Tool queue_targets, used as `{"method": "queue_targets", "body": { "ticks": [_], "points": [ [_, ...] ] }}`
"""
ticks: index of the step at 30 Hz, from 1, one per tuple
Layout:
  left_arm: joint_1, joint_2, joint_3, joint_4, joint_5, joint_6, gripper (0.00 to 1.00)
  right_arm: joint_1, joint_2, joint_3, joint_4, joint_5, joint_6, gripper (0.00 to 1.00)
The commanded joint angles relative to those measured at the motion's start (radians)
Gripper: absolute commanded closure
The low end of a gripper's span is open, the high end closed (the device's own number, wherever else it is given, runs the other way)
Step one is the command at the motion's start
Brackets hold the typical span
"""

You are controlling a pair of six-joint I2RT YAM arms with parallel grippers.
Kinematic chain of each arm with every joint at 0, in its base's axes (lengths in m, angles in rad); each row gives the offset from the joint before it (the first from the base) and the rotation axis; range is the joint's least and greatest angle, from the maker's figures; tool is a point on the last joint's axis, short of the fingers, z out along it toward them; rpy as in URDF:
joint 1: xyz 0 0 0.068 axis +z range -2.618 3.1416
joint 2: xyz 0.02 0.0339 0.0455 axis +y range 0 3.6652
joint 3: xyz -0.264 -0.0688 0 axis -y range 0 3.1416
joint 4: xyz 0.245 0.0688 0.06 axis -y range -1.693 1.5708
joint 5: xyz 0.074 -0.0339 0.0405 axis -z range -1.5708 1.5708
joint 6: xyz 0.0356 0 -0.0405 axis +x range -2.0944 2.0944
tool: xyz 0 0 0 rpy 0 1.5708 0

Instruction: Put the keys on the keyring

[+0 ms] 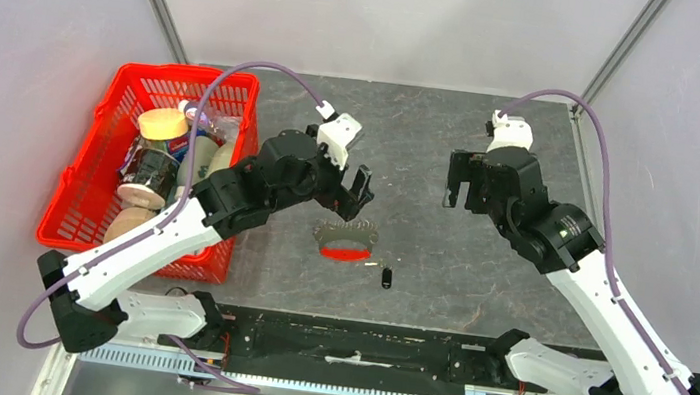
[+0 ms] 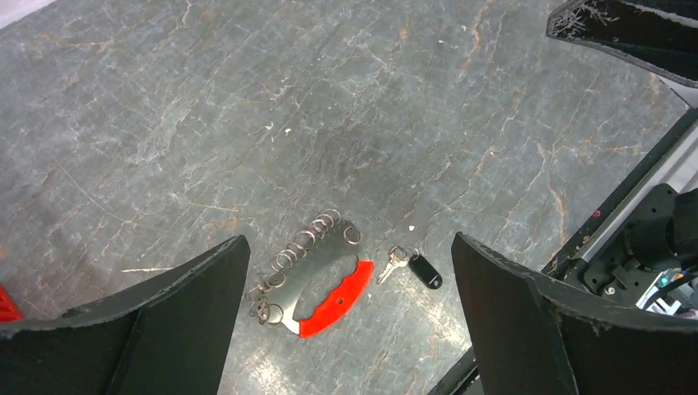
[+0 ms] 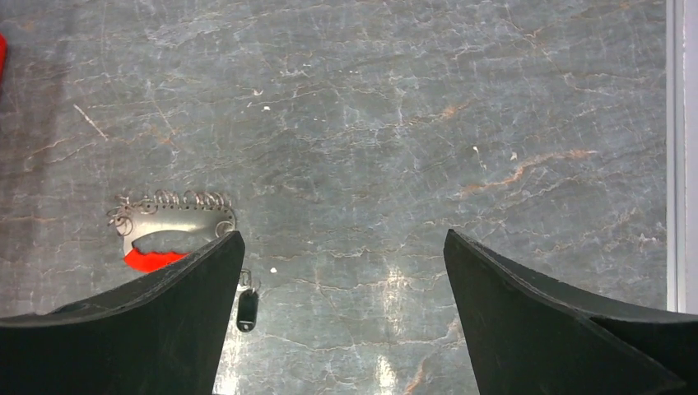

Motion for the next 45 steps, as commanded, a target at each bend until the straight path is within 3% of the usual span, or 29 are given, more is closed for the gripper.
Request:
{"method": "queue_targets", "body": {
  "ticks": [1, 6, 13, 20, 31, 41, 45],
  "points": [
    [-0.003, 0.064, 0.067, -0.077, -0.007, -0.035, 0.0, 0.0, -0.009, -0.017, 0.046, 0.065, 0.028, 0.01],
    [-0.004, 0.131, 0.115, -0.151, 0.032, -0.028, 0.0, 0.001, -0.012, -0.018, 0.019, 0.015, 0.003, 0.01],
    [-0.005, 0.098, 0.071, -0.105, 0.091, -0.175, 0.0, -0.001, -0.05, 0.003, -0.045, 0.012, -0.008, 0.01],
    [-0.005, 0.14, 0.015, -0.075, 0.019, -0.27, 0.0, 0.0, -0.077, -0.092, -0.058, 0.014, 0.013, 0.01],
    [-0.029, 0.233, -0.068, -0.079, -0.088, -0.35, 0.12, -0.001, -0.03, -0.177, -0.008, -0.123, 0.046, 0.01],
    [-0.029, 0.081, -0.315, -0.098, -0.326, -0.578, 0.23, 0.001, -0.008, -0.254, 0.04, -0.166, 0.057, 0.01],
    [-0.029, 0.088, -0.362, -0.05, -0.331, -0.588, 0.28, 0.002, 0.011, -0.271, 0.067, -0.21, 0.068, 0.03]
  ]
}}
